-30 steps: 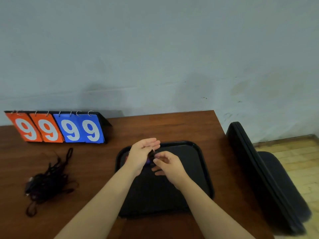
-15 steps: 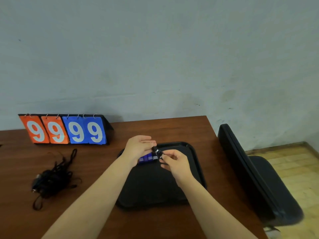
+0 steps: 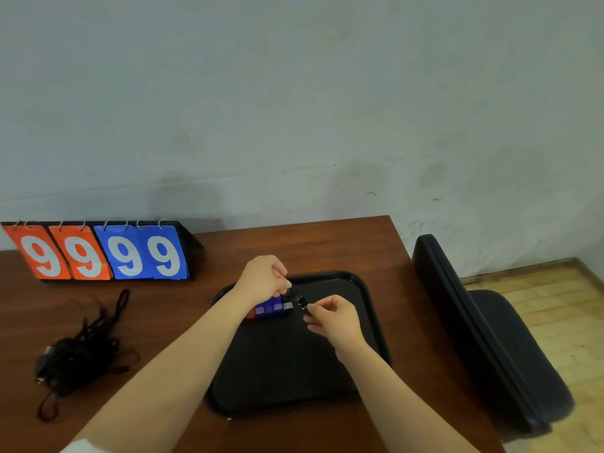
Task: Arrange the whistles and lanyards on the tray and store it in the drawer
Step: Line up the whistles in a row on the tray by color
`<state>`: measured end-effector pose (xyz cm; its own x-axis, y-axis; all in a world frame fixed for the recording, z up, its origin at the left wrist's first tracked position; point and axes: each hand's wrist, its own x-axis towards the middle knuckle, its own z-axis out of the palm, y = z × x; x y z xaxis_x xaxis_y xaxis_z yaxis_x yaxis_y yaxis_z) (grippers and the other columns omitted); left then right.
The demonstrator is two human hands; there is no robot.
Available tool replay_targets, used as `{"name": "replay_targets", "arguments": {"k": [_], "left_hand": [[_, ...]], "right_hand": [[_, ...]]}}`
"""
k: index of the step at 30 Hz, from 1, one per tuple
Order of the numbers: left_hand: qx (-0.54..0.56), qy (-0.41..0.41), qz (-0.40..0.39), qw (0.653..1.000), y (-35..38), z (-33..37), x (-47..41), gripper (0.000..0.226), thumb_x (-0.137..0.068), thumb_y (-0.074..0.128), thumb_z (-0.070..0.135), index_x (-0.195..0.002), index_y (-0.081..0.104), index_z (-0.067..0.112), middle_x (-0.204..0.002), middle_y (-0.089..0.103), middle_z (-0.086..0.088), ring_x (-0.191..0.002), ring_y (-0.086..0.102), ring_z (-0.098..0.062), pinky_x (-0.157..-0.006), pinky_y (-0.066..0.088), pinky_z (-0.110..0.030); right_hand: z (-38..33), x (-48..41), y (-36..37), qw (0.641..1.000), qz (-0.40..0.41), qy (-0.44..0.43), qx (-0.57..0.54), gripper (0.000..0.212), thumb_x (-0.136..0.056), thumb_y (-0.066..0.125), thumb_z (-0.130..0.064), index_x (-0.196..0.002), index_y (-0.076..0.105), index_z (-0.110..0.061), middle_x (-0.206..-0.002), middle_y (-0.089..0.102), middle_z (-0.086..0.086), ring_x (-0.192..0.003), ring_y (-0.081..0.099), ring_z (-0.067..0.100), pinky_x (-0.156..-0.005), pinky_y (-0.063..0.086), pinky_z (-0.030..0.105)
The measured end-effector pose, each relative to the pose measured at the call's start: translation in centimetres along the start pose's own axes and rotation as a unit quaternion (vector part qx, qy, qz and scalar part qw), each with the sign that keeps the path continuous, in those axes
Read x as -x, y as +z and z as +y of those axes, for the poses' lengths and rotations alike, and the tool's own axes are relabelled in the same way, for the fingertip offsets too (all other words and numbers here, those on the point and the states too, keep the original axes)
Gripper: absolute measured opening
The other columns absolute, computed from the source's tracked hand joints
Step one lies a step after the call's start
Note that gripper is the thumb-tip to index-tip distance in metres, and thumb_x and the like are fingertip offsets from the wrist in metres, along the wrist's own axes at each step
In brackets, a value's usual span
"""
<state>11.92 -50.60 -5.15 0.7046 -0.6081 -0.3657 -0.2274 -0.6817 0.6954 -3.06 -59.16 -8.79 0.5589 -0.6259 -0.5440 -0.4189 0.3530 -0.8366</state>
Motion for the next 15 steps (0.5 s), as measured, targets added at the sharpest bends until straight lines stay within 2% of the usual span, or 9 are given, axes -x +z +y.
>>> {"name": "replay_targets", "arguments": {"k": [2, 6, 11, 15], "left_hand": [[-0.013, 0.013, 0.005, 1.000, 0.4, -0.1, -1.5, 0.020, -0.084, 0.072, 0.015, -0.100, 0.061, 0.017, -0.086, 0.069, 0.003, -0.078, 0.067, -0.009, -0.074, 0.057, -0.027], [-0.047, 0.023, 0.015, 0.999, 1.1, -0.5, -4.5, 0.019, -0.082, 0.074, 0.022, -0.098, 0.062, 0.022, -0.090, 0.066, 0.007, -0.079, 0.060, -0.004, -0.062, 0.044, -0.016], [-0.053, -0.009, 0.014, 0.998, 2.7, -1.9, -7.3, 0.019, -0.080, 0.075, 0.026, -0.093, 0.061, 0.026, -0.086, 0.065, 0.010, -0.082, 0.062, -0.008, -0.078, 0.053, -0.031], [-0.062, -0.014, 0.013, 0.998, 3.7, -3.2, -8.3, 0.020, -0.080, 0.076, 0.028, -0.091, 0.059, 0.027, -0.082, 0.063, 0.012, -0.078, 0.062, -0.007, -0.075, 0.054, -0.032]], "right_hand": [[-0.2, -1.2, 0.4, 0.999, -0.003, 0.023, 0.034, 0.007, -0.089, 0.068, -0.013, -0.095, 0.063, -0.011, -0.091, 0.071, 0.003, -0.079, 0.071, 0.011, -0.064, 0.058, 0.022], [-0.3, -3.7, 1.2, 0.997, -0.005, 0.052, 0.063, 0.008, -0.090, 0.067, -0.016, -0.097, 0.063, -0.014, -0.091, 0.071, 0.001, -0.080, 0.071, 0.011, -0.070, 0.060, 0.027], [0.3, -6.3, 1.9, 0.992, -0.019, 0.075, 0.098, 0.001, -0.092, 0.065, -0.016, -0.093, 0.064, -0.016, -0.088, 0.071, 0.000, -0.077, 0.072, 0.012, -0.070, 0.060, 0.027], [0.8, -7.3, 2.2, 0.989, -0.031, 0.109, 0.091, 0.003, -0.092, 0.066, -0.015, -0.093, 0.066, -0.012, -0.089, 0.072, 0.004, -0.077, 0.073, 0.014, -0.070, 0.061, 0.028]]}}
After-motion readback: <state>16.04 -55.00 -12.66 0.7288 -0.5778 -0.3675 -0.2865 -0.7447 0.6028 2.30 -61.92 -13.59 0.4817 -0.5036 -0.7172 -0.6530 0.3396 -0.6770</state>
